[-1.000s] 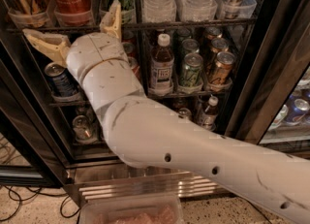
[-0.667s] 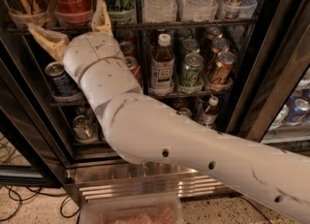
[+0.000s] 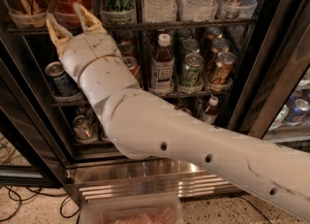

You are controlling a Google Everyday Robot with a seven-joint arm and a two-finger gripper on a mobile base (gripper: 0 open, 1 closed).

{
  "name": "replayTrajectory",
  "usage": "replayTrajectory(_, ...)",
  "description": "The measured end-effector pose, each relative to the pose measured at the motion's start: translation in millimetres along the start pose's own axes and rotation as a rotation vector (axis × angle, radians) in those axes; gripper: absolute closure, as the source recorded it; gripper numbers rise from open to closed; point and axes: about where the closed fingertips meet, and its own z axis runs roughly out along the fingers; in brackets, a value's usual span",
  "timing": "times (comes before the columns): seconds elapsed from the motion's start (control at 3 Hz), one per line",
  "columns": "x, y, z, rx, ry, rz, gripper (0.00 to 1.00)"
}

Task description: Pick coke can from top shelf of fridge

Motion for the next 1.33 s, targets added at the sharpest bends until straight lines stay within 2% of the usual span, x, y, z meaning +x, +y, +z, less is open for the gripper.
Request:
replayTrajectory(0.33,2.3,-1.2,4.1,-0.003,0.002,-0.007,0.5)
replayTrajectory(0.67,2.3,-3.3,11.2,-0.006,-0.004,-0.014,0.39)
replayTrajectory(1.0,1.6,-4.9,15.6,-0.008,-0.009,-0.02,0.36)
replayTrajectory(1.33,-9.6,-11.1,39.9,-0.006,-0.033,-0.051,0.35)
